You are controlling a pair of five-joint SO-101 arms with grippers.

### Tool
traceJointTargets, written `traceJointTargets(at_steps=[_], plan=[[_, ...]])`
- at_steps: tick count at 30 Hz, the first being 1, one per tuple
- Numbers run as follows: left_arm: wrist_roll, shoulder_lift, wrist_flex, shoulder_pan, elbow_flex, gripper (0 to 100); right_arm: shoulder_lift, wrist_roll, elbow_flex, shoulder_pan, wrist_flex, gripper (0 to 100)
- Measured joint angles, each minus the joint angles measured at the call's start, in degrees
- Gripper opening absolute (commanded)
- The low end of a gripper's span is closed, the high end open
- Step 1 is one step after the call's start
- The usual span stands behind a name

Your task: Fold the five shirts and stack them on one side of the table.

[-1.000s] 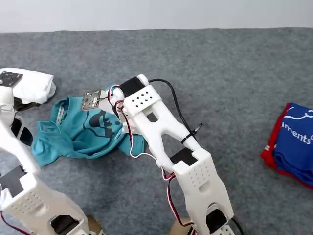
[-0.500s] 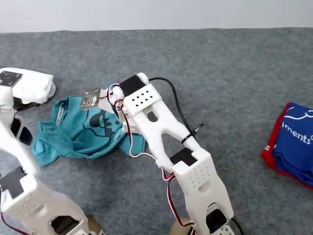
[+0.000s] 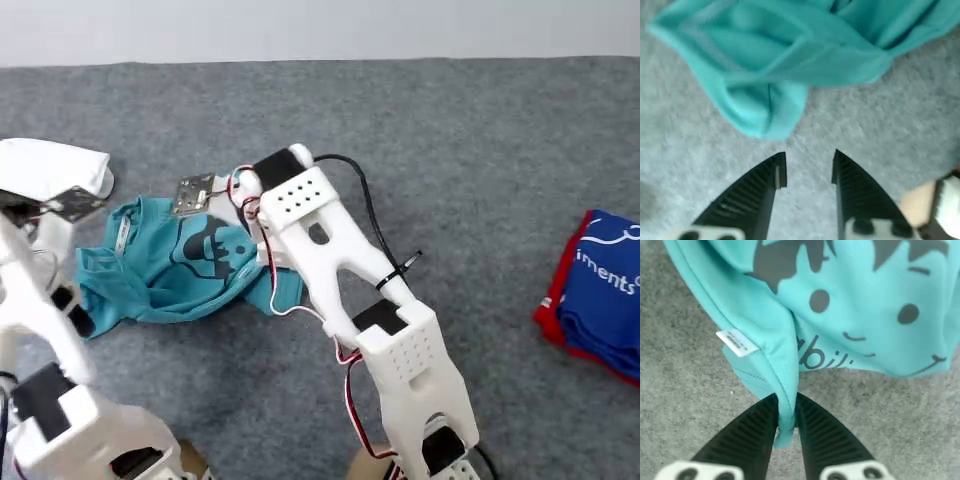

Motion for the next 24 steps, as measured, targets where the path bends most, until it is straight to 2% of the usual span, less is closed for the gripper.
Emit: traceJointTargets(at_steps=[5,13,18,24], plan=[[1.41,3.25,-5.45,2.46,-0.62,17,0.00,-0.88,0.00,2.02,0.00,1.0],[7.30,3.87,-7.74,9.67,-4.22,17,0.00,-3.25,0.00,3.96,0.00,1.0],[8.44,3.87,-8.18,13.63,-4.57,17,0.00,-4.48,0.00,6.42,0.18,1.1],[8.62,3.87,-8.18,14.24,-4.75,17,0.00,-4.92,-0.09,10.73,1.58,1.1]])
